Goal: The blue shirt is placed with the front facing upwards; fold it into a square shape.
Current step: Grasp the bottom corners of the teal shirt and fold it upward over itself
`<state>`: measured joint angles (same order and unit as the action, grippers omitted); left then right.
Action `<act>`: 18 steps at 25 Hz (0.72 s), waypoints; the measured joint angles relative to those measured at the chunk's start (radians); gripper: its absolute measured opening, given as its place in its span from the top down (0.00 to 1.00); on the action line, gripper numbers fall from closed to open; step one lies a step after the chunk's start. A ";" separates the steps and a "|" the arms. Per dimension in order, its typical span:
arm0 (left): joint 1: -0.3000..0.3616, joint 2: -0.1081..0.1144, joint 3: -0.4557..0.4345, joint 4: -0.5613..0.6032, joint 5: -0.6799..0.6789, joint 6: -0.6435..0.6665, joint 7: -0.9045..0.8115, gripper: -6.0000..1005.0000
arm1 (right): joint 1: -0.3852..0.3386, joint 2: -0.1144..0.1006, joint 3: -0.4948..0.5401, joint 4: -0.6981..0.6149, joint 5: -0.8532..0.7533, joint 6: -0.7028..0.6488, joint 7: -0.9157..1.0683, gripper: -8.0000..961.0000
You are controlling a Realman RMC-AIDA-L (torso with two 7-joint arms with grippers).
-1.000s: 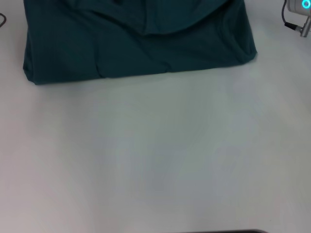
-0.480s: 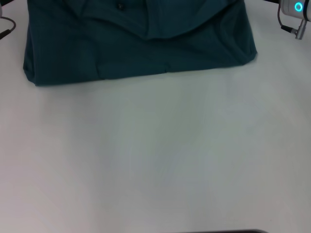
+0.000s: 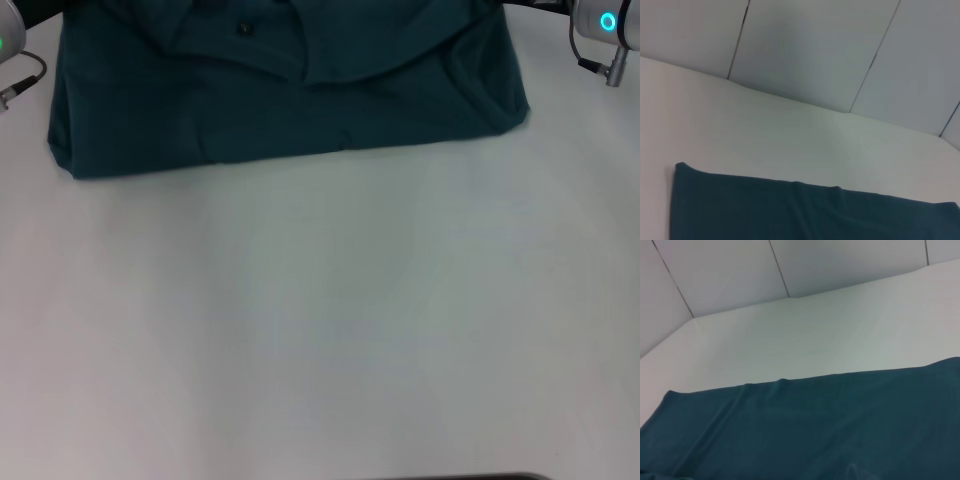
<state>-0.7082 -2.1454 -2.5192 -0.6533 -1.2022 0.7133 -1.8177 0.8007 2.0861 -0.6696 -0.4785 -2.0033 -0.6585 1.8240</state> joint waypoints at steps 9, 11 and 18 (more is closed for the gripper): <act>0.002 -0.007 0.014 0.014 0.009 -0.022 0.001 0.96 | -0.004 0.000 -0.015 0.002 -0.001 0.023 0.003 0.96; 0.003 -0.009 0.014 0.014 0.008 -0.026 0.001 0.96 | -0.005 0.000 -0.016 0.002 -0.002 0.026 0.002 0.96; 0.004 -0.003 0.045 0.038 0.011 -0.050 -0.005 0.93 | -0.008 -0.002 -0.016 0.002 -0.001 0.039 0.002 0.96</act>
<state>-0.7040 -2.1488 -2.4746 -0.6151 -1.1912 0.6636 -1.8222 0.7931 2.0845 -0.6857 -0.4770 -2.0044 -0.6199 1.8256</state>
